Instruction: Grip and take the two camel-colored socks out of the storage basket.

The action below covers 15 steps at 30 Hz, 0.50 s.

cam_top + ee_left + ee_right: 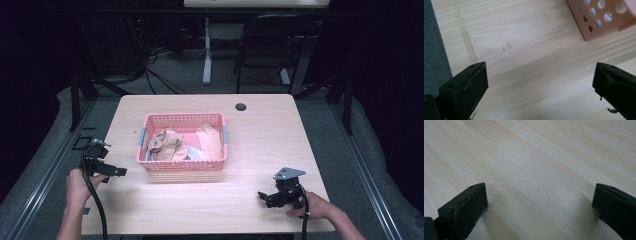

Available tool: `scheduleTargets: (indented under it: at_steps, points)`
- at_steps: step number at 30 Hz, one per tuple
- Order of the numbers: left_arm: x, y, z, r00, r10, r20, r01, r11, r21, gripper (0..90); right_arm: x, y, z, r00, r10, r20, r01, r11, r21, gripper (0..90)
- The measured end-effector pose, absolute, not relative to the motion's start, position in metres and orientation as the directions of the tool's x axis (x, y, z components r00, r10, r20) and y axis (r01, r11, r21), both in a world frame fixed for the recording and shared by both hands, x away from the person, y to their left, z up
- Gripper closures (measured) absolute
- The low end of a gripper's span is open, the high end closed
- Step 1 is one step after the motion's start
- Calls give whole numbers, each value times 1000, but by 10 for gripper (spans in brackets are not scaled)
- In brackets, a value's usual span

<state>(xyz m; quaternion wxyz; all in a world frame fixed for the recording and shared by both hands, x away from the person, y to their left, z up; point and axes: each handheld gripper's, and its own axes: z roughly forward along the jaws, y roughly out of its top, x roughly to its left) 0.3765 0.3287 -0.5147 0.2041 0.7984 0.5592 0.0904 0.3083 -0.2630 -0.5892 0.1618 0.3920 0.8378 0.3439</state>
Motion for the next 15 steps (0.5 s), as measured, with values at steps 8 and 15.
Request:
scheduleTargets:
  at_steps: [8,15]
  points:
    - [384,319,-476,398,913,-91,816,-308,489,0,308,-263,-589,-638,770,-4,546,456,703,0]
    - [396,299,-449,445,891,-89,783,-339,522,0,308,-263,-589,-639,769,-2,546,455,704,0]
